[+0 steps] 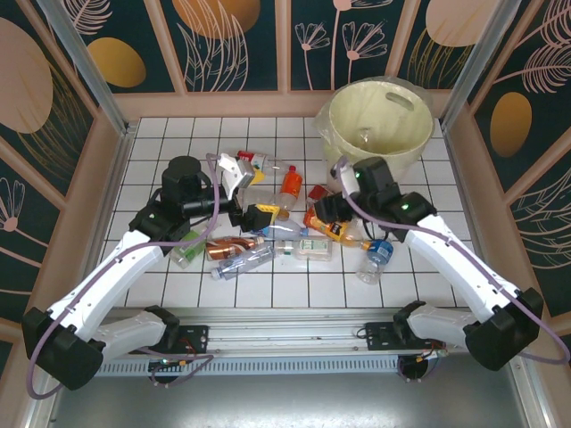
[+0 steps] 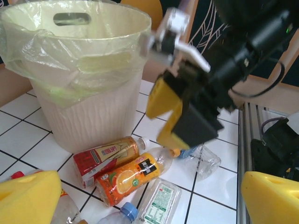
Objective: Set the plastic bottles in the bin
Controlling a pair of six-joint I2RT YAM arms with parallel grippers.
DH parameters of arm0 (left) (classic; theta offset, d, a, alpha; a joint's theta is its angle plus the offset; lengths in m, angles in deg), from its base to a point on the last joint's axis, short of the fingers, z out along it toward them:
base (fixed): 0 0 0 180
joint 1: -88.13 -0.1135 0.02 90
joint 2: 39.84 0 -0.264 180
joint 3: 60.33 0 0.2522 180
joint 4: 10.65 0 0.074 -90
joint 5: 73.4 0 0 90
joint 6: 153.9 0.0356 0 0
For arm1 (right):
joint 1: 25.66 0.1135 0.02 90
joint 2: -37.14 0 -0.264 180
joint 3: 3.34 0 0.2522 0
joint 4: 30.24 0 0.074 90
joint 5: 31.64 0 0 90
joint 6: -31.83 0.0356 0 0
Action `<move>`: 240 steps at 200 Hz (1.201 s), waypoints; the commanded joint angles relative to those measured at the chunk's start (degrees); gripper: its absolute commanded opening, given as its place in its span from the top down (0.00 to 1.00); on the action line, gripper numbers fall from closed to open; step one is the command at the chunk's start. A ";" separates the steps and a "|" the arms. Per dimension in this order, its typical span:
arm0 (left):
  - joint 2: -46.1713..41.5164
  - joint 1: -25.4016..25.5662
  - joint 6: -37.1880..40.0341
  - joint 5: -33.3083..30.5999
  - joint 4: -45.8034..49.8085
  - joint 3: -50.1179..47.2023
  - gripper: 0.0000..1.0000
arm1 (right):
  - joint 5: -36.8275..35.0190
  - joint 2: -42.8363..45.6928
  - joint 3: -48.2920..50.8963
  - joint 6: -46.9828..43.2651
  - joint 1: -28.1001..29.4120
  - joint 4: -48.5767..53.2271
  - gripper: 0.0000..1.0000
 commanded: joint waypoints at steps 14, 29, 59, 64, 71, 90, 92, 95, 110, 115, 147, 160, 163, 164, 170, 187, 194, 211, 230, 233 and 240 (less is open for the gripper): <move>-1.44 0.28 1.49 1.61 0.42 0.62 0.01 | -2.95 -1.48 4.92 0.03 4.00 -0.37 0.29; -1.57 0.28 1.49 1.99 1.12 1.05 0.01 | -2.19 -3.39 5.09 -1.02 5.99 -0.63 0.29; -2.41 0.28 2.08 2.51 2.21 1.61 0.01 | -2.58 -8.46 5.11 -3.89 9.72 -0.80 0.27; -2.65 0.28 2.17 2.43 2.17 1.61 0.01 | -2.84 -9.10 5.06 -4.21 10.03 -0.90 0.27; -3.03 0.27 2.16 2.07 2.17 1.70 0.01 | -3.24 -10.28 4.85 -4.67 10.58 -1.02 0.27; -4.70 0.18 2.35 0.81 1.96 1.55 0.01 | -5.14 -12.99 4.31 -5.92 11.48 -1.65 0.25; -4.96 0.19 2.39 0.55 1.88 1.46 0.01 | -5.32 -13.22 4.37 -6.11 11.58 -1.73 0.25; -5.30 0.19 2.41 0.27 1.76 1.37 0.01 | -5.44 -13.57 4.36 -6.34 11.57 -1.82 0.24; -6.93 0.19 2.93 -1.05 1.30 0.60 0.01 | -6.38 -15.09 4.23 -7.27 11.66 -2.50 0.21; -7.35 0.20 3.14 -1.47 1.34 0.42 0.01 | -6.69 -15.68 4.18 -7.52 11.74 -2.55 0.20; -8.66 0.18 4.26 -1.89 2.85 0.75 0.01 | -9.50 -18.47 3.42 -8.64 13.40 -2.32 0.14; -8.94 0.19 4.34 -1.89 2.88 0.66 0.01 | -10.31 -19.30 3.28 -9.04 13.81 -2.23 0.13; -8.95 0.19 4.34 -1.89 2.88 0.62 0.02 | -10.32 -19.47 3.26 -9.12 13.96 -2.16 0.13; -8.95 0.19 4.38 -1.89 2.88 0.59 0.01 | -10.32 -19.55 3.21 -9.17 13.97 -2.15 0.13; -8.95 0.19 4.43 -1.84 2.88 0.57 0.01 | -10.29 -19.95 3.09 -9.27 14.24 -2.08 0.13; -8.65 0.15 4.34 -1.29 2.88 0.69 0.01 | -11.37 -21.06 2.76 -9.42 14.84 -2.10 0.13; -8.44 0.19 4.16 -0.90 2.88 0.80 0.01 | -11.81 -21.33 2.58 -9.49 15.18 -1.97 0.13; -7.99 0.19 3.47 0.49 2.38 0.84 0.01 | -13.56 -22.18 2.40 -9.56 16.00 -1.69 0.13; -7.81 0.19 2.90 1.28 1.75 0.70 0.01 | -14.98 -22.69 2.60 -9.53 16.78 -1.60 0.14; -7.81 0.19 2.79 1.29 1.69 0.69 0.01 | -15.21 -22.78 2.64 -9.49 16.90 -1.53 0.14; -7.76 0.19 2.86 1.29 1.65 0.64 0.01 | -15.84 -23.07 2.83 -9.47 17.31 -1.65 0.14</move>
